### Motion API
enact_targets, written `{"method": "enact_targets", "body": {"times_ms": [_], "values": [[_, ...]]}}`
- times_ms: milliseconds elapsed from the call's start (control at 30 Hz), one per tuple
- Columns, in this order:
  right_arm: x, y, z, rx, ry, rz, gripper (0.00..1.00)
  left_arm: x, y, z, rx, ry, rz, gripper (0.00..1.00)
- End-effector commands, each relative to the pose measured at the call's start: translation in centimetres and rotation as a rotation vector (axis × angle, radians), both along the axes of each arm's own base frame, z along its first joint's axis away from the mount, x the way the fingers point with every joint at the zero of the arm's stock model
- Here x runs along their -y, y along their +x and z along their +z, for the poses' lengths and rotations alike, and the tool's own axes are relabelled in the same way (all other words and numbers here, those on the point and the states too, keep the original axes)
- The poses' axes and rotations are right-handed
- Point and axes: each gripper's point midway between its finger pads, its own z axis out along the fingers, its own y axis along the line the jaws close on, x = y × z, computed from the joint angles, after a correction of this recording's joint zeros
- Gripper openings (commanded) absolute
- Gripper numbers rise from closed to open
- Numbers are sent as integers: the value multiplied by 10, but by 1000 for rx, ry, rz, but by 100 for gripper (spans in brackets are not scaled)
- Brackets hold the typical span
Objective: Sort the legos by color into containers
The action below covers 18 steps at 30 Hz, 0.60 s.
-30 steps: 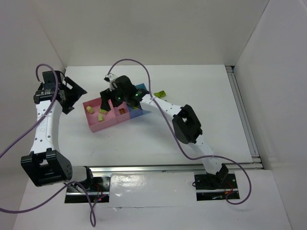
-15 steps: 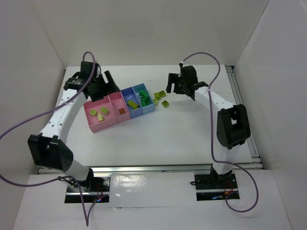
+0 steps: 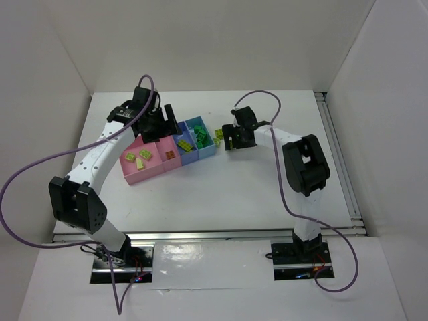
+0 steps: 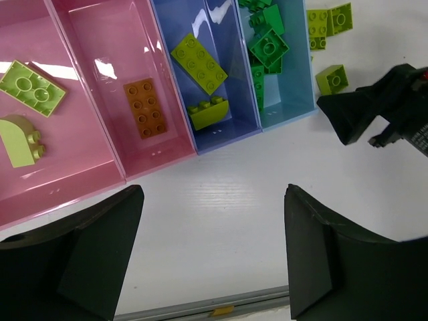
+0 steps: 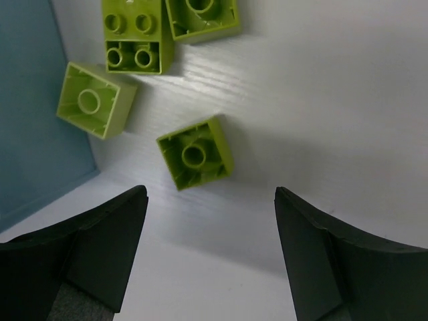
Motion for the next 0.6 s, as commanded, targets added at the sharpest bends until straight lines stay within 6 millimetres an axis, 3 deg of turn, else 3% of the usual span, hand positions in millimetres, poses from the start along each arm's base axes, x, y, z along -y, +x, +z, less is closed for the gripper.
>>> {"method": "enact_targets", "body": {"times_ms": [0, 67, 233, 433, 467, 567], "values": [[0, 18, -10, 31, -70, -3, 82, 0, 5, 17, 52, 7, -6, 87], [1, 19, -20, 19, -84, -8, 80, 0, 5, 17, 52, 7, -6, 87], [1, 28, -20, 61, -71, -37, 74, 0, 7, 19, 61, 5, -6, 86], [-12, 35, -20, 67, -84, -36, 41, 0, 7, 19, 62, 10, -13, 86], [-11, 38, -9, 90, -83, -45, 34, 0, 7, 18, 64, 16, -20, 86], [-17, 37, 18, 145, -92, -39, 26, -9, 8, 15, 55, 19, 0, 86]]}}
